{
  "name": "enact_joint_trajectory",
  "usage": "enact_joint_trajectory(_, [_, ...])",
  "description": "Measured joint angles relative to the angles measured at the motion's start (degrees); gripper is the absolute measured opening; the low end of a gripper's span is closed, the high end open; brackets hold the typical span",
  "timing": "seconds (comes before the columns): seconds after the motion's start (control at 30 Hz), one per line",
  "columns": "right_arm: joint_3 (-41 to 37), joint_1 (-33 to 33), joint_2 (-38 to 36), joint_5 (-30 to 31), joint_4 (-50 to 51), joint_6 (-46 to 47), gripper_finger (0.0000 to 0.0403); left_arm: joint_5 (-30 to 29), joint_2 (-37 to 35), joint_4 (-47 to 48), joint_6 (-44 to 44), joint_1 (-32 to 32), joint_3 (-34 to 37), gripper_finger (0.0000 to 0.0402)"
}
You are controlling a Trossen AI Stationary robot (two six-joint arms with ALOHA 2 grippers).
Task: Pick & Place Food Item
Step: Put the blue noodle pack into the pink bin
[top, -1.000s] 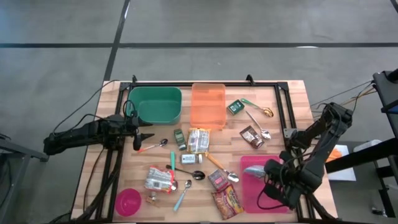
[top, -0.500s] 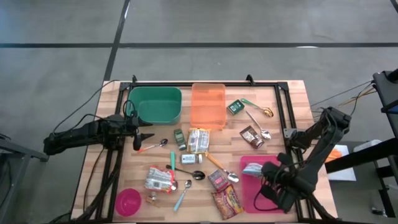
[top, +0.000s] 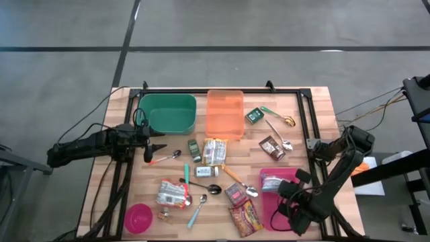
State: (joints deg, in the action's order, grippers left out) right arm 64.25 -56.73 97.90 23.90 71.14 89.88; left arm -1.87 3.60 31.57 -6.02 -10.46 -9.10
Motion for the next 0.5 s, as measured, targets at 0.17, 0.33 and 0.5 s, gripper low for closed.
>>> enact_joint_trajectory(0.17, [0.0, 0.0, 1.2, -0.8, 0.0, 0.0, 0.0008, 0.0, 0.0, 0.0, 0.0, 0.0, 0.0, 0.0261])
enact_joint_trajectory(0.33, [-0.1, 0.0, 1.2, -1.7, 0.0, -0.1, 0.0008, 0.0, 0.0, 0.0, 0.0, 0.0, 0.0, 0.0261])
enact_joint_trajectory(0.5, [0.0, 0.0, 1.2, -1.7, -0.3, -0.1, 0.0008, 0.0, 0.0, 0.0, 0.0, 0.0, 0.0, 0.0261])
